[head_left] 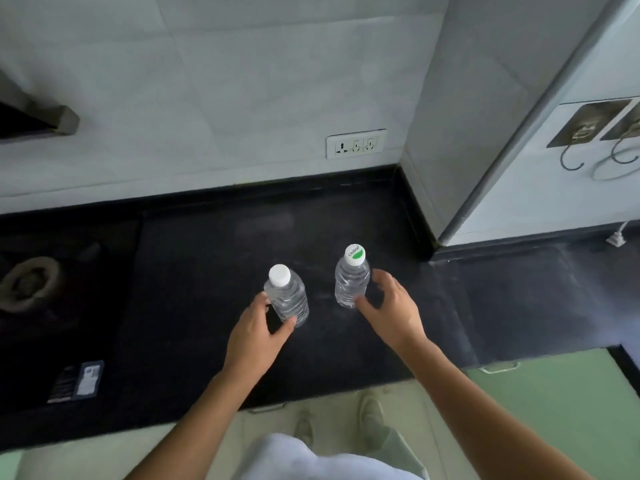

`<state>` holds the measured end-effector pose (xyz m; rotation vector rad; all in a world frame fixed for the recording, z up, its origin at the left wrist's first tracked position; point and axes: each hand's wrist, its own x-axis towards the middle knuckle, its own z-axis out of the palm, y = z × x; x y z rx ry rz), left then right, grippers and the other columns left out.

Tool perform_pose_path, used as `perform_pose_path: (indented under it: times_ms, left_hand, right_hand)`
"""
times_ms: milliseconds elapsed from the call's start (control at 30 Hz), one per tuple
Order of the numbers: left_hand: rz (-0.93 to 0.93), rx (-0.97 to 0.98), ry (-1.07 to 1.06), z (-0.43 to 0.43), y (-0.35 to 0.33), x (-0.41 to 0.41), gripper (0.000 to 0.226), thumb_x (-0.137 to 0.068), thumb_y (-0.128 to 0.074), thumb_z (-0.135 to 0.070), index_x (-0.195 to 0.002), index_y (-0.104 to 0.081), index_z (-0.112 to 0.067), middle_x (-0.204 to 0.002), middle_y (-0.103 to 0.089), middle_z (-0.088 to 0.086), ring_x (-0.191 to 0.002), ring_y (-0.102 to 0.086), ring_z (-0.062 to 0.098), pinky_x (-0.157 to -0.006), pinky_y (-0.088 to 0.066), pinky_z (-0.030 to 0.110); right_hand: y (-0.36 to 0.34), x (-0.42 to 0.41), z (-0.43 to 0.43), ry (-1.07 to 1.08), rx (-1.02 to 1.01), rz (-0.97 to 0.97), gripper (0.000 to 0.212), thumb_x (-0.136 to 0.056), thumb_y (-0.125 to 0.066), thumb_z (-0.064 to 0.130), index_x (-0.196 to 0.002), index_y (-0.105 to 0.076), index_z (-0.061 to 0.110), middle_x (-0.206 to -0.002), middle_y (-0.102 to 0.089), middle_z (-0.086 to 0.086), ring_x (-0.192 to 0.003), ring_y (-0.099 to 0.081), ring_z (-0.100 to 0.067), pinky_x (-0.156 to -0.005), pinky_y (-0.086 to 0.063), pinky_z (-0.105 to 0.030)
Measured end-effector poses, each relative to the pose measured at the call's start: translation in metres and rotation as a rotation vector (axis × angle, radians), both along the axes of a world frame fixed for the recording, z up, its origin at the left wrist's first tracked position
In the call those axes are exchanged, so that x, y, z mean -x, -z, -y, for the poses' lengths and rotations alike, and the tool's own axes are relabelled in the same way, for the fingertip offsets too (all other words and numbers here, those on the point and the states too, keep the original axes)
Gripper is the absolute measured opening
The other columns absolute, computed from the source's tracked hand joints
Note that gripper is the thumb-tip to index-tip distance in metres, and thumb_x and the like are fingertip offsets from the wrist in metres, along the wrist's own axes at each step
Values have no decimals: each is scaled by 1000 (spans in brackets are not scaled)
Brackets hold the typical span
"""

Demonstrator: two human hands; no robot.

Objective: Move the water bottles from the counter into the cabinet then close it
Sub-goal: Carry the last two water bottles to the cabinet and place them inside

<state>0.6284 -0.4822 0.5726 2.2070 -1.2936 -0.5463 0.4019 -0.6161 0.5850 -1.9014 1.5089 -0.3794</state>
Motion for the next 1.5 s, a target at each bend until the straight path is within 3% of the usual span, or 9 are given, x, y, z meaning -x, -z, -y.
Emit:
perform_pose_path:
  times_ms: [100, 267, 500, 733, 833, 967, 1067, 1300, 1500]
  left_hand:
    - [-82, 0, -100, 10, 6, 9, 54, -81, -79, -43, -124, -53, -23, -118, -66, -8, -111, -64, 14, -83, -49, 30]
    - [-203, -12, -224, 20, 15, 20, 55, -80, -78, -44, -123, -45, -33, -114, -62, -17, -109, -64, 13, -90, -55, 38]
    - [-262, 39, -364, 20, 19, 39, 63, -77, -82, -43, -128, -46, -41, -108, -63, -28, -101, -60, -3, -88, -48, 24]
    - [-254, 2, -393, 16, -1, 52, 61, -74, -86, -41, -125, -55, -33, -103, -69, -22, -98, -66, 1, -88, -52, 25]
    - [-260, -5, -433, -7, -6, 77, 57, -72, -88, -40, -118, -54, -41, -100, -67, -26, -98, -65, -1, -87, -51, 23]
    - [-273, 39, -525, -42, 1, 117, 52, -70, -90, -36, -112, -60, -34, -102, -70, -23, -100, -67, 4, -90, -55, 30]
    - [-342, 65, -582, -59, 3, 134, 52, -70, -90, -34, -114, -63, -36, -105, -72, -22, -105, -68, 5, -92, -54, 30]
    - [-349, 126, -658, -112, -24, 135, 40, -72, -90, -26, -99, -63, -38, -93, -66, -38, -89, -62, -17, -67, -44, 6]
    - [-360, 241, -893, -206, -39, 125, 37, -74, -88, -33, -100, -63, -38, -99, -71, -25, -89, -68, -1, -75, -49, 18]
  right_hand:
    - [5, -12, 14, -80, -23, 93, 56, -78, -71, 48, -128, -51, 31, -119, -60, 16, -111, -57, -10, -89, -50, -31]
    - [16, -19, 21, -127, -33, 216, 66, -73, -81, 36, -129, -46, 40, -122, -59, 20, -115, -56, -9, -96, -51, -36]
    - [29, -16, 40, -193, -74, 283, 62, -71, -83, 41, -122, -47, 40, -114, -63, 19, -108, -62, -9, -92, -56, -43]
    - [14, 23, 39, -245, -139, 235, 58, -66, -85, 44, -116, -55, 41, -103, -69, 21, -96, -67, -5, -86, -58, -37]
    - [7, 55, 20, -279, -81, 165, 59, -64, -85, 43, -116, -58, 37, -104, -69, 18, -97, -65, -7, -86, -57, -38]
    - [4, 90, -7, -372, 14, 113, 59, -63, -89, 33, -116, -62, 30, -107, -67, 15, -99, -64, -11, -85, -56, -35]
    - [4, 99, -19, -462, 83, 78, 57, -64, -80, 43, -116, -59, 37, -107, -63, 20, -100, -61, -7, -81, -55, -30]
    - [-17, 71, -51, -617, 192, 47, 53, -67, -70, 49, -118, -60, 37, -109, -63, 22, -101, -59, -5, -84, -52, -24]
    - [-29, 17, -115, -809, 176, 49, 55, -68, -72, 51, -119, -55, 42, -105, -62, 25, -97, -59, -3, -79, -50, -20]
